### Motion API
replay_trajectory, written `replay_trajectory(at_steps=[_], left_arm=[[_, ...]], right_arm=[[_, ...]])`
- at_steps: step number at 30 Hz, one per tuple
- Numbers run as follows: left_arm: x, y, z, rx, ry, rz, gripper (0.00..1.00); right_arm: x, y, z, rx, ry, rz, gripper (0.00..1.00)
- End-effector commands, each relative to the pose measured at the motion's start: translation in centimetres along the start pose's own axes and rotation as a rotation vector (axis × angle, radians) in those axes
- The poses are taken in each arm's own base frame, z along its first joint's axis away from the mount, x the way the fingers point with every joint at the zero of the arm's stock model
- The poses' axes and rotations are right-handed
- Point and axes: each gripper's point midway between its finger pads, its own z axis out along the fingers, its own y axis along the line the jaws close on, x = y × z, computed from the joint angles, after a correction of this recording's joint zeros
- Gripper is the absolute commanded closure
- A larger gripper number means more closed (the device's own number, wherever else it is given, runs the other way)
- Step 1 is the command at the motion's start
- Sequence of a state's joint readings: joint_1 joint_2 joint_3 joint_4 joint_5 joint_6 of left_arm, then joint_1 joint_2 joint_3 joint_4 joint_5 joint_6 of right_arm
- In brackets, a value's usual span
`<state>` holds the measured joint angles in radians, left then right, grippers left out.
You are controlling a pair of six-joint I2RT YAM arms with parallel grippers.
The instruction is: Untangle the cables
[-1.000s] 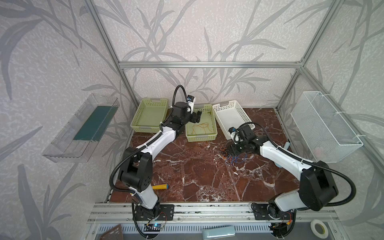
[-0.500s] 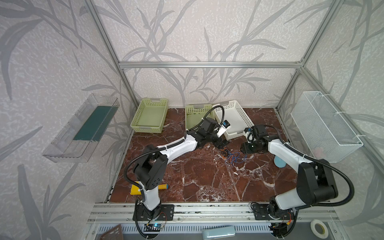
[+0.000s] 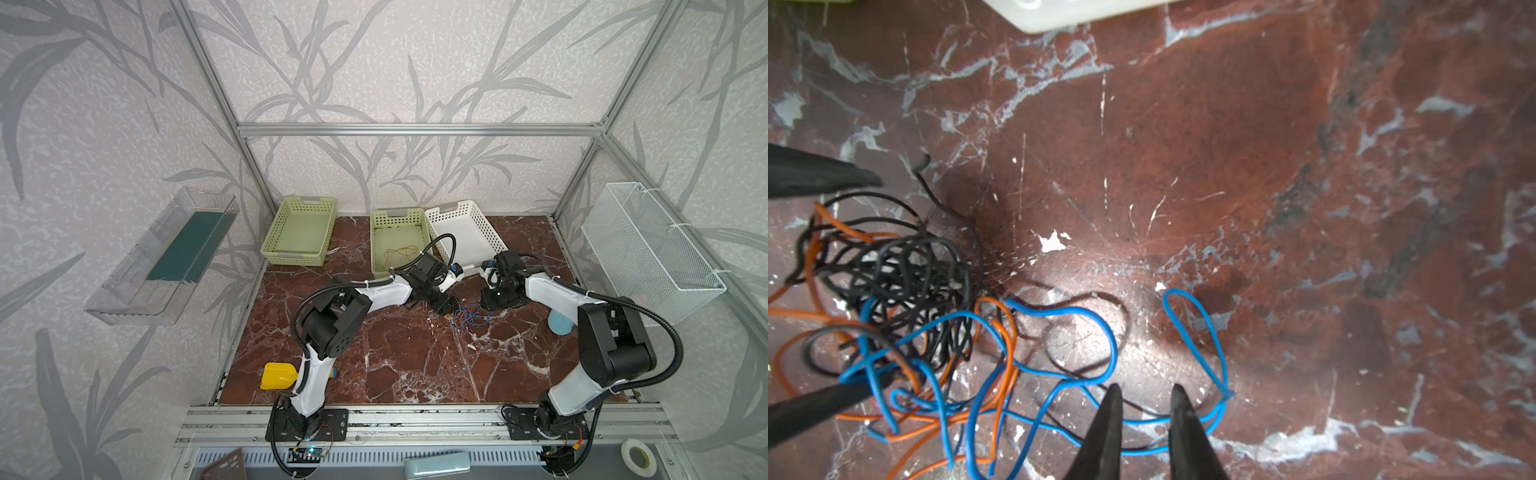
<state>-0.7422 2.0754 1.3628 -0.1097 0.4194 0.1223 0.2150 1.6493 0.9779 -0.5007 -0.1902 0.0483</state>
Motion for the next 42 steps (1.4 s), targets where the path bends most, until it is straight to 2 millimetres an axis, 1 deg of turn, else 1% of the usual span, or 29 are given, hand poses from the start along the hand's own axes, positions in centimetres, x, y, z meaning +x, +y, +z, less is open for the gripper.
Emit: replay_trajectory(at_steps=[1, 2, 3, 4, 5, 8, 11, 13, 15, 18, 20, 24, 27, 28, 29, 33, 37, 39, 42], left_arm=[[-0.9, 0.0, 0.6, -0.015, -0.025, -0.012, 0.39], [-0.6, 0.1, 0.7, -0.021, -0.018, -0.015, 0.43], [-0.5, 0.3, 0.7, -0.028, -0.015, -0.016, 0.48], [-0.2, 0.4, 0.7, -0.036, -0.011, -0.019, 0.54], [-0.1, 0.5, 0.7, -0.042, -0.009, -0.020, 0.61], [0.2, 0.6, 0.7, -0.055, -0.008, -0.023, 0.79], [0.0, 0.6, 0.4, -0.071, -0.020, -0.018, 0.92], [-0.3, 0.4, 0.1, -0.078, -0.037, -0.011, 0.99], [-0.3, 0.3, -0.4, -0.086, -0.048, -0.008, 1.00], [-0.3, 0.3, -1.3, -0.109, -0.056, -0.006, 1.00], [-0.1, 0.3, -2.1, -0.128, -0.062, -0.006, 1.00], [0.2, 0.1, -3.4, -0.146, -0.075, -0.004, 1.00], [0.3, 0.0, -3.7, -0.146, -0.079, -0.007, 1.00], [0.3, -0.1, -3.7, -0.142, -0.080, -0.008, 1.00], [0.2, -0.2, -3.6, -0.141, -0.081, -0.005, 1.00], [-0.1, -0.2, -3.5, -0.145, -0.085, -0.005, 1.00], [-0.1, -0.1, -3.4, -0.149, -0.079, -0.005, 1.00], [-0.1, -0.2, -3.4, -0.145, -0.078, -0.004, 1.00], [-0.2, -0.4, -3.3, -0.138, -0.079, 0.001, 1.00]], right_arm=[[-0.7, -0.7, -0.6, 0.041, -0.019, -0.018, 0.82], [-0.8, -0.9, -0.7, 0.053, -0.023, -0.023, 0.80], [-0.9, -1.0, -0.8, 0.060, -0.027, -0.026, 0.77], [-1.1, -1.0, -0.9, 0.065, -0.031, -0.030, 0.68], [-1.3, -1.0, -1.1, 0.068, -0.040, -0.033, 0.61], [-1.8, -1.0, -1.4, 0.072, -0.067, -0.036, 0.52], [-1.9, -1.2, -0.9, 0.074, -0.060, -0.036, 0.46], [-1.9, -1.4, -0.3, 0.081, -0.040, -0.039, 0.45], [-2.0, -1.6, -0.1, 0.093, -0.028, -0.040, 0.45], [-2.5, -2.2, -0.7, 0.131, -0.060, -0.041, 0.44], [-2.5, -3.0, -1.0, 0.163, -0.067, -0.041, 0.43], [-2.3, -3.9, -0.6, 0.168, -0.038, -0.035, 0.43], [-2.8, -3.1, -0.2, 0.115, -0.046, -0.043, 0.43], [-2.6, -2.7, 0.7, 0.084, -0.025, -0.043, 0.44], [-2.6, -2.2, 1.1, 0.051, -0.020, -0.049, 0.45], [-2.8, -0.8, 1.6, -0.001, -0.008, -0.079, 0.48], [-2.8, -0.3, 0.6, -0.005, -0.044, -0.092, 0.48], [-2.5, -0.3, 0.8, -0.008, -0.046, -0.098, 0.47], [-2.7, -0.4, 1.3, -0.003, -0.027, -0.098, 0.47]])
